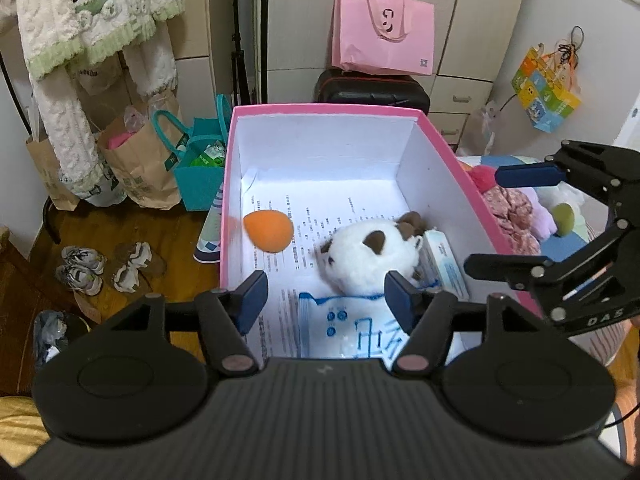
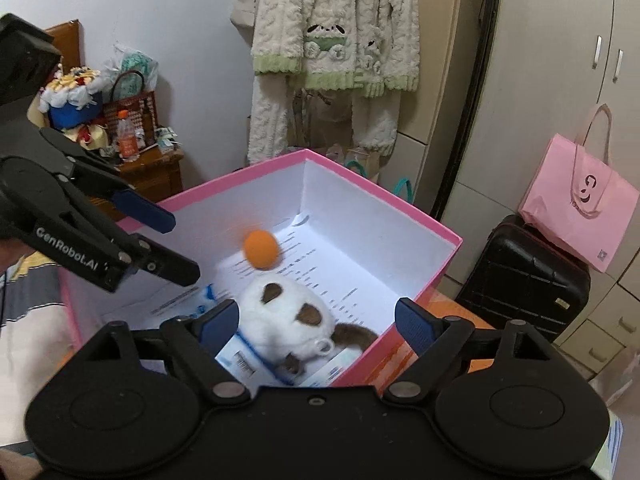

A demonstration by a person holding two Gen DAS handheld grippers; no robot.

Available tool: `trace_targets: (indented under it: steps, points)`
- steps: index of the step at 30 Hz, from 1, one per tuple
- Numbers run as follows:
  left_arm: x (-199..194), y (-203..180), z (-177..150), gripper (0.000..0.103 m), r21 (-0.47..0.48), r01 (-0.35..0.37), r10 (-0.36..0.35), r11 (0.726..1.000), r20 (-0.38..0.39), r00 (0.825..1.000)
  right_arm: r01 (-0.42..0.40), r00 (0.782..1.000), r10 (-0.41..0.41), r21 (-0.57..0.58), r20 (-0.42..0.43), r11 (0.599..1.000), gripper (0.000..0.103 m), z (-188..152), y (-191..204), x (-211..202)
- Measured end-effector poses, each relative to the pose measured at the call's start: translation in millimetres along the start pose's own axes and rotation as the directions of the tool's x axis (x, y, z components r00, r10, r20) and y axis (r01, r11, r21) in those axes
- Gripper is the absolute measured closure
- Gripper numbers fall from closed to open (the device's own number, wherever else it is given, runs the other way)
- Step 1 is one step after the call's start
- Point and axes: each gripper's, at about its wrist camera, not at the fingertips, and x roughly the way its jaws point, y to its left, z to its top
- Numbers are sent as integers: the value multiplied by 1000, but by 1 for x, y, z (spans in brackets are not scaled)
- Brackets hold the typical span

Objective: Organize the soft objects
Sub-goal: 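Open both grippers to drop the sponge and the wipe pack into the box, then move the left gripper to the pink floral cloth while the right gripper approaches the green sponge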

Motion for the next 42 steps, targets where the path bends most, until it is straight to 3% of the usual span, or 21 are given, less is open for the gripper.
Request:
trace_targets:
  steps: [8,15,26,33,37,42]
  points:
    - [-40,-15,-10,39,28,37,-37,999,-12,999,-41,999,42,31,-20,999,15,-4,13,-37]
    - [-70,-36,-22,39,78,36,-37,996,11,999,-25,1000,26,27,-17,999,15,-12,25,-73]
    - [-106,-69,-41,27,112,54,-57,992,22,998,-17,1000,17,48,-3,999,15,-41,36,-134]
    - [-113,-103,-48,10,177,61,-72,982,53,996,31,997,-35,74,65,997,15,-70,28,-182]
    - [-104,-125,-50,9,220,87,-97,971,33,995,72,989,-85,104,125,992,15,-94,17,-203]
    - [-96,-153,-55,9,263,105,-136,959,104,985,160,962,-196,190,188,969,15,-129,1,-214]
